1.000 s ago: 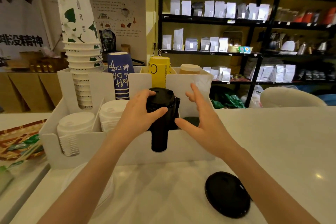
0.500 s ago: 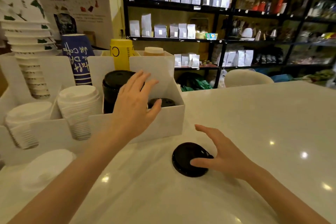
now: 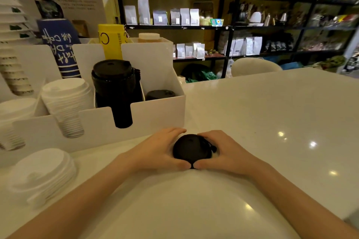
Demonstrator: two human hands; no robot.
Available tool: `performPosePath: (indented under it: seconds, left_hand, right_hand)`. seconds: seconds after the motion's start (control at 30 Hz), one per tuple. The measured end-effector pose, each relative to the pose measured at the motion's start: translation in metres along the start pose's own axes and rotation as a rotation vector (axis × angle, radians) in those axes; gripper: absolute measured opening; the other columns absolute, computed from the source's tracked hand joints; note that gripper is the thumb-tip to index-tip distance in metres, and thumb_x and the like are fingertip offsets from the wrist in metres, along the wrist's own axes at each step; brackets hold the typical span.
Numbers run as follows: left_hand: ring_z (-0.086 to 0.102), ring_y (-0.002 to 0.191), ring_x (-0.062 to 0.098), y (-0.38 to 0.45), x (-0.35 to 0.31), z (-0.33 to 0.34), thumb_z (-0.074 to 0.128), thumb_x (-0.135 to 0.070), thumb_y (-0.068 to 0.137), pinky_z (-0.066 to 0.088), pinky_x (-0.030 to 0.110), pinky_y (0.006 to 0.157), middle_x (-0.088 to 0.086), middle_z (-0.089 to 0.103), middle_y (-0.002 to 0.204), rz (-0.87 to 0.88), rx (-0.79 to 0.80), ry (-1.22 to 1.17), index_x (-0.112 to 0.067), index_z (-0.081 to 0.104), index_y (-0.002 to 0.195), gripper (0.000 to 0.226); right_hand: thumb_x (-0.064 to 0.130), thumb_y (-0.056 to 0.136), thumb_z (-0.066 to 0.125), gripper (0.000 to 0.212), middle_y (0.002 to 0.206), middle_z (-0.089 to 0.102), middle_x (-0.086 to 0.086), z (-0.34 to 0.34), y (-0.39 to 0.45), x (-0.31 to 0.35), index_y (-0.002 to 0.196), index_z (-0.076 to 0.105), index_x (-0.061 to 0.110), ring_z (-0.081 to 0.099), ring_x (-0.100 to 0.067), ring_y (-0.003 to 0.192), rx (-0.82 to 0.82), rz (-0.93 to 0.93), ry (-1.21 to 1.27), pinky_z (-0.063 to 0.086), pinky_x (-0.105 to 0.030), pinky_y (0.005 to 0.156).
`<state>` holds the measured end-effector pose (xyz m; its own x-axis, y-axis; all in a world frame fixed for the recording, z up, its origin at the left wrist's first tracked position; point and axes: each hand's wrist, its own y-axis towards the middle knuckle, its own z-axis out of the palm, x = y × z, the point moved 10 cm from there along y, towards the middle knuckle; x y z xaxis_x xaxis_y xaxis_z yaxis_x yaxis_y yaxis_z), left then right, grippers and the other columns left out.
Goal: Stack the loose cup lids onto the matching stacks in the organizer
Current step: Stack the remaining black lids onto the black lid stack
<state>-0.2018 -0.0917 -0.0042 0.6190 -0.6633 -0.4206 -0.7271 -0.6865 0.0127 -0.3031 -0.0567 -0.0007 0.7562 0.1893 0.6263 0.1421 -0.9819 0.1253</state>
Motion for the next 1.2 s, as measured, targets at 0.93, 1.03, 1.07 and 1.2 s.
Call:
performPosePath:
  seconds: [0.93, 1.03, 1.07, 1.2]
  left_hand:
    - [0.058, 0.107, 0.003, -0.055, 0.032, -0.191, 0.076, -0.039, 0.056, 0.047, 0.013, 0.09, -0.012, 0.062, 0.112, 0.05, -0.63, -0.567, -0.037, 0.052, 0.108, 0.057]
    - [0.058, 0.106, -0.003, -0.063, 0.04, -0.206, 0.072, -0.03, 0.063, 0.048, 0.012, 0.086, -0.013, 0.061, 0.114, 0.064, -0.701, -0.607, -0.026, 0.052, 0.118, 0.059]
    - [0.057, 0.102, -0.008, -0.065, 0.043, -0.209, 0.07, -0.028, 0.064, 0.048, 0.009, 0.081, -0.015, 0.06, 0.112, 0.072, -0.721, -0.623, -0.025, 0.052, 0.118, 0.057]
    - [0.054, 0.113, 0.003, -0.066, 0.062, -0.215, 0.068, -0.033, 0.06, 0.05, 0.022, 0.09, -0.011, 0.06, 0.116, 0.026, -0.783, -0.634, -0.023, 0.052, 0.121, 0.063]
  right_hand:
    - [0.056, 0.056, 0.066, 0.059, 0.104, 0.057, 0.012, -0.073, 0.078, 0.141, 0.109, 0.053, 0.033, 0.054, -0.013, 0.106, -0.316, -0.344, 0.335, 0.048, -0.03, 0.09]
    - [0.049, 0.06, 0.07, 0.048, 0.109, 0.058, 0.011, -0.071, 0.094, 0.153, 0.105, 0.053, 0.04, 0.054, -0.011, 0.108, -0.357, -0.383, 0.428, 0.048, -0.029, 0.092]
    - [0.048, 0.061, 0.07, 0.047, 0.111, 0.059, 0.01, -0.069, 0.099, 0.155, 0.105, 0.053, 0.041, 0.054, -0.01, 0.109, -0.37, -0.392, 0.448, 0.048, -0.029, 0.092]
    - [0.049, 0.062, 0.071, 0.057, 0.115, 0.061, 0.004, -0.06, 0.116, 0.157, 0.113, 0.054, 0.033, 0.055, -0.012, 0.109, -0.418, -0.393, 0.473, 0.049, -0.027, 0.089]
